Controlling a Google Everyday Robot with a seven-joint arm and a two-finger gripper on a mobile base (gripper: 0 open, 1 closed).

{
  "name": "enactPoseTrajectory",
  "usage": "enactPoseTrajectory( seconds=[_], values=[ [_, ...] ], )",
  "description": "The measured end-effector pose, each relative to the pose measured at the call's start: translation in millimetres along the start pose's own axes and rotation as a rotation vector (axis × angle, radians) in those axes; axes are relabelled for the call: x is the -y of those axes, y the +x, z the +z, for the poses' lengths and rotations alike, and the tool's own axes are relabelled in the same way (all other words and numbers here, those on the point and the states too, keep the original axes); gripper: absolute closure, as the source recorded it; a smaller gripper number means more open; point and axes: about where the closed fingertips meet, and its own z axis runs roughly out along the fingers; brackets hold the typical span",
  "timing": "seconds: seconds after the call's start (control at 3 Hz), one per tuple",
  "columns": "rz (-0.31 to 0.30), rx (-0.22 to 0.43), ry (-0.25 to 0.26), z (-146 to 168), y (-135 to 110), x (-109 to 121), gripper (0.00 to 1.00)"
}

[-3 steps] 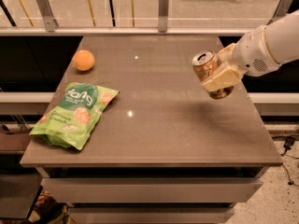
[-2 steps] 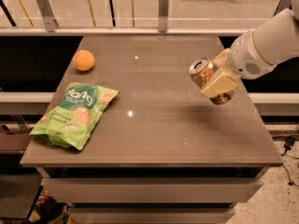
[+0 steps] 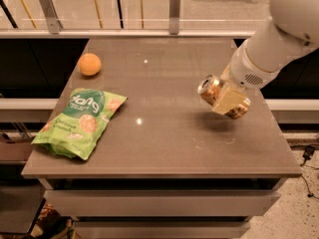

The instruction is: Knock orange can over

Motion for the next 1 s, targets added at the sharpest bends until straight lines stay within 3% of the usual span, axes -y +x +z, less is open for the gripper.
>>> enactPoseTrajectory(
  seconds=[0.33, 1.0],
  values=[
    [-0.030, -0.067, -0.007, 15.3, 5.3, 1.0, 1.00],
    [-0.076, -0.042, -0.056, 56.2, 2.5, -0.8, 1.00]
  ],
)
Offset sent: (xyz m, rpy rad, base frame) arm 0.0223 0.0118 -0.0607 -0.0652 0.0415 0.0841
